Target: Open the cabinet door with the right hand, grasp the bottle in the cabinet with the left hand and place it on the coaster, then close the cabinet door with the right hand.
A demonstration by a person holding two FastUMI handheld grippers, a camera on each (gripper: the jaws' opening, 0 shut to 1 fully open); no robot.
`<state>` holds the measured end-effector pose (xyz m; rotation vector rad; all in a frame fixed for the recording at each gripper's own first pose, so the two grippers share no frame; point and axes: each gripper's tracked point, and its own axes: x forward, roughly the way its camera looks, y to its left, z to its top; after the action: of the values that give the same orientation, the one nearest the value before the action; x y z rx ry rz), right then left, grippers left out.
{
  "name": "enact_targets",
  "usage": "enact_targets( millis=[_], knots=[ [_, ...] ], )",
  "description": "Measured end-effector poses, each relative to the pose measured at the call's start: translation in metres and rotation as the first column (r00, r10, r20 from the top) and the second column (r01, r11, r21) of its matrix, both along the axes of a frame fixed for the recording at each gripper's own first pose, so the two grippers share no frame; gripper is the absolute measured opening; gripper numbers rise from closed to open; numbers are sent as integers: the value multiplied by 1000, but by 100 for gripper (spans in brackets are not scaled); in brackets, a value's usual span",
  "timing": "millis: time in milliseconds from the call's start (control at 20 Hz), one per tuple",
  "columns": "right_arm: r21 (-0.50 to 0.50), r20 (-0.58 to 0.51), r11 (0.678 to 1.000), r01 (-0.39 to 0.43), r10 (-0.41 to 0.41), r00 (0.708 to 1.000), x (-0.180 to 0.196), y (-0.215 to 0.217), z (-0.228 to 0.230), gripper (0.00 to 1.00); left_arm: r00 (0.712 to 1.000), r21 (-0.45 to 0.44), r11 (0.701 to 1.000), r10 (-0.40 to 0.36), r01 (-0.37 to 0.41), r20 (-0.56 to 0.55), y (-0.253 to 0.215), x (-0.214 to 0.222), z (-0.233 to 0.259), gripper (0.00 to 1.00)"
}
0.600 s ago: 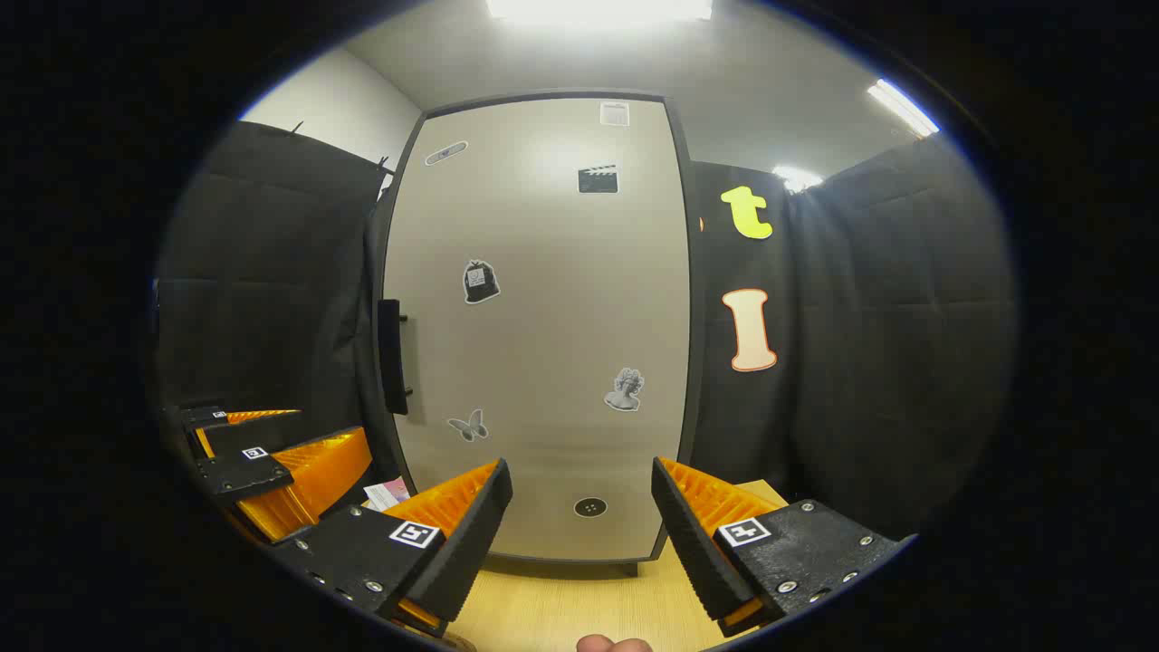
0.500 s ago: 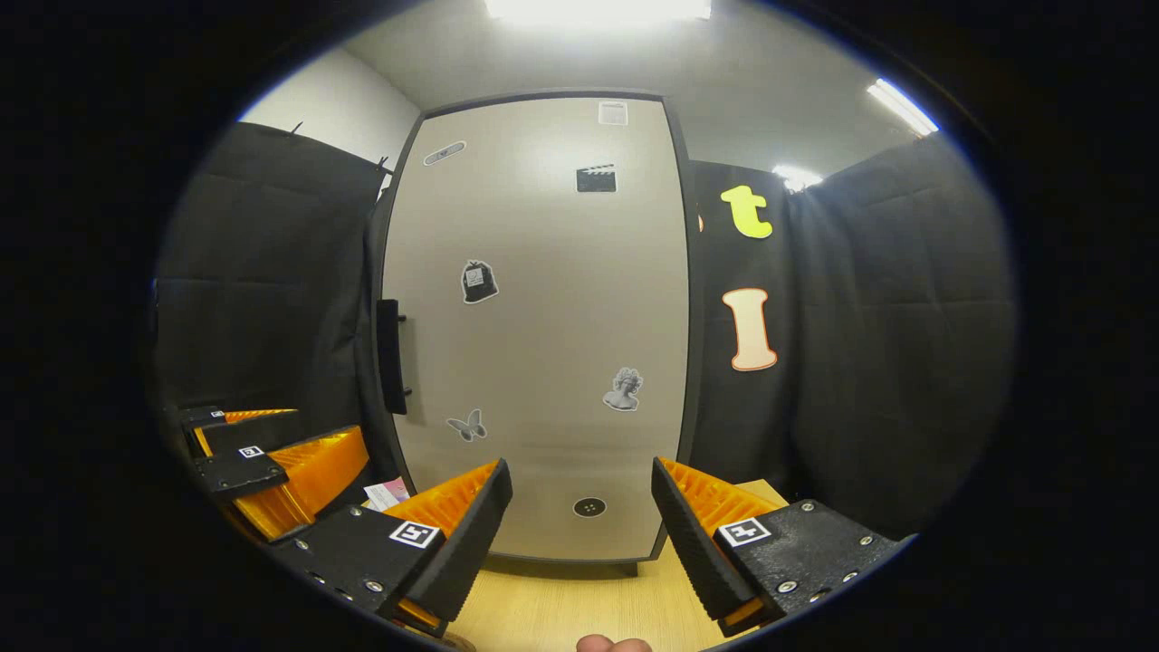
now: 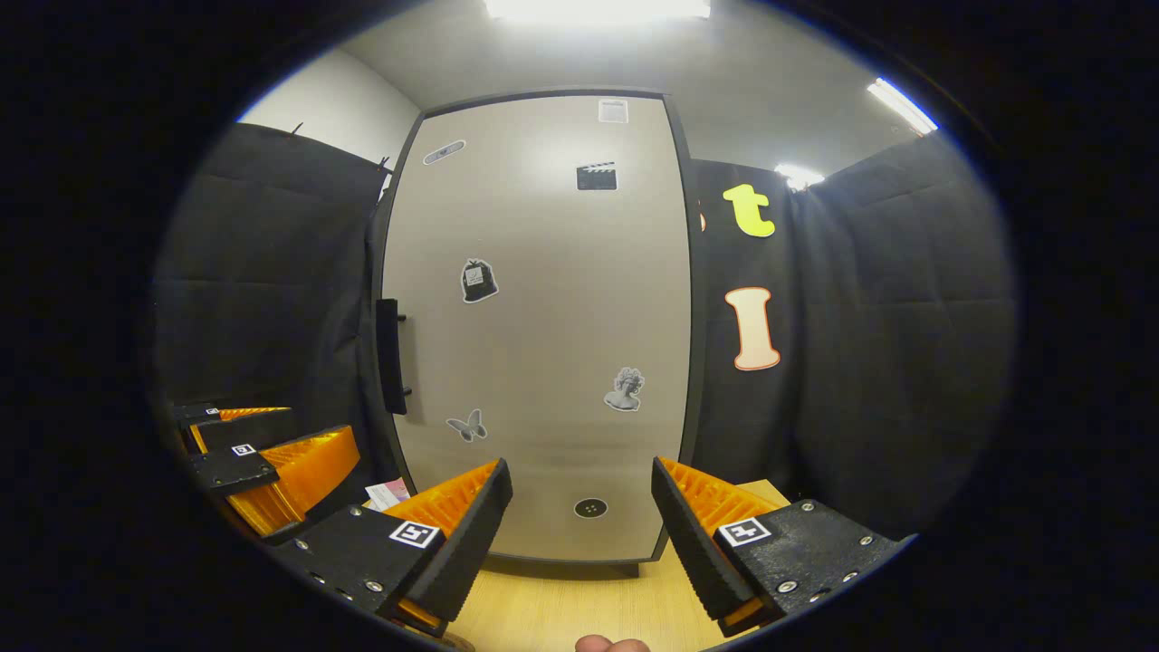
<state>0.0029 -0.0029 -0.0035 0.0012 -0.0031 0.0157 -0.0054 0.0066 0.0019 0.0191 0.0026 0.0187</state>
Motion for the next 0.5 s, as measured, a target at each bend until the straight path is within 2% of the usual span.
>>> enact_targets(
  millis=[150,200,350,400,450,500],
  knots=[
    [-3,2,1000,-7,7,1000,0,2,1,95,1000,-4,1000,6,-6,-1,3,1,-1,85],
    [-5,3,1000,-10,10,1000,0,3,0,96,1000,-5,1000,7,-7,-1,4,0,0,89],
    [-9,5,1000,-15,15,1000,1,6,2,96,1000,-4,1000,12,-12,3,7,-2,1,85],
    [-10,5,1000,-16,16,1000,1,7,1,96,1000,-3,1000,16,-16,3,9,-3,2,89],
    [-11,6,1000,-18,18,1000,2,8,2,95,1000,-3,1000,17,-17,3,11,-5,1,85],
    [-13,7,1000,-22,22,1000,3,10,2,96,1000,-4,1000,19,-19,2,12,-6,1,85]
  ],
)
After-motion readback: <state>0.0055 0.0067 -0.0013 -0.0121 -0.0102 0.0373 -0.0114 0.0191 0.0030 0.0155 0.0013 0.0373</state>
